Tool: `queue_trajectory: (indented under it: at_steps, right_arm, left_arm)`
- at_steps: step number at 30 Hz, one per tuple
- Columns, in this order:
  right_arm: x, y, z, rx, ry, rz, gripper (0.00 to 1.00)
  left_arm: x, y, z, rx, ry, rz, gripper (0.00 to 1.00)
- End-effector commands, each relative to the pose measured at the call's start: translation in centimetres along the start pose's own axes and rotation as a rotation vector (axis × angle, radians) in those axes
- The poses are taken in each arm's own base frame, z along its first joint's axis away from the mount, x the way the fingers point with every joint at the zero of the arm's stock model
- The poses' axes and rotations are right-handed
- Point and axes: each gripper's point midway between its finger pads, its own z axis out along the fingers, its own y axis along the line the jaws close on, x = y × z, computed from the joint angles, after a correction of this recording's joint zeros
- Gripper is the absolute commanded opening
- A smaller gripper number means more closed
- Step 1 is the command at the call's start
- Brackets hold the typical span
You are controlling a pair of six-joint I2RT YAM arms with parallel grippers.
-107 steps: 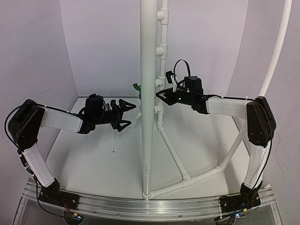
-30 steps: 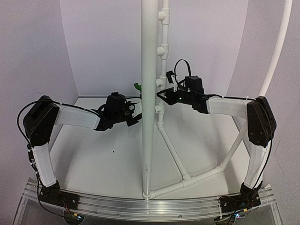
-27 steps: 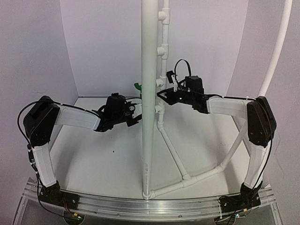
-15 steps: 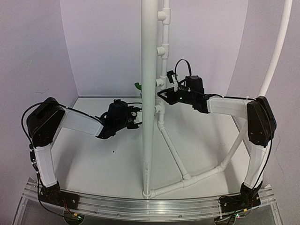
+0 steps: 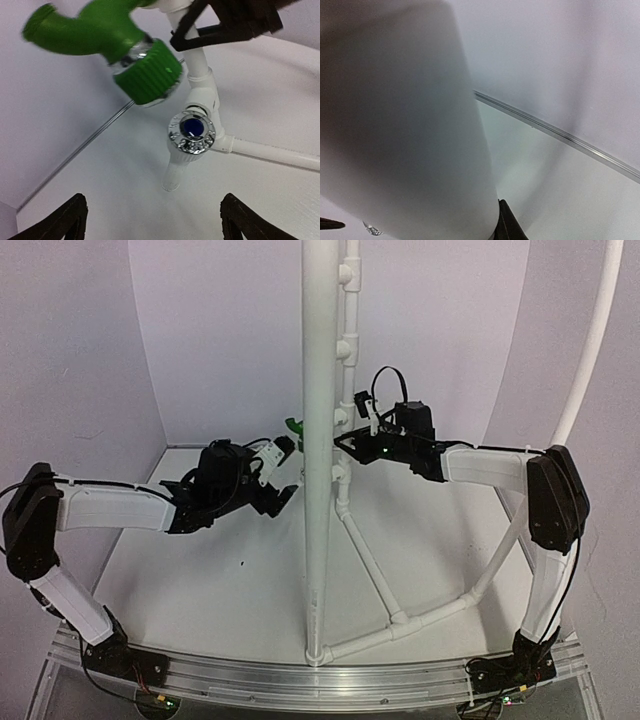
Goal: Install the water faucets
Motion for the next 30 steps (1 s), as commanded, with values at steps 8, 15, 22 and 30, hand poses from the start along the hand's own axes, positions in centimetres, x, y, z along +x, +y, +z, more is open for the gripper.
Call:
queue_trajectory:
  at_steps: [8, 15, 22, 30]
  right_arm:
    - [2.7, 4.1, 0.8, -0.156, 0.107, 0.140, 0.00]
    - [2.7, 3.8, 1.3, -0.152, 0.105, 0.148, 0.00]
    - [2.3, 3.7, 1.7, -0.150, 0.094, 0.146, 0.00]
    - [1.9, 3.5, 1.7, -0.138, 0.080, 0.136, 0.00]
  left_arm:
    - [5.0, 1.2, -4.7, -0.104, 0.292, -1.317, 1.00]
    - [4.6, 4.1, -4.8, 0.032, 0.174, -1.817, 1.00]
    - [3.7, 2.8, -1.6, 0.211, 0.227, -2.123, 1.00]
    - [3.5, 2.1, 1.7, 0.405, 0.157, -2.394, 1.00]
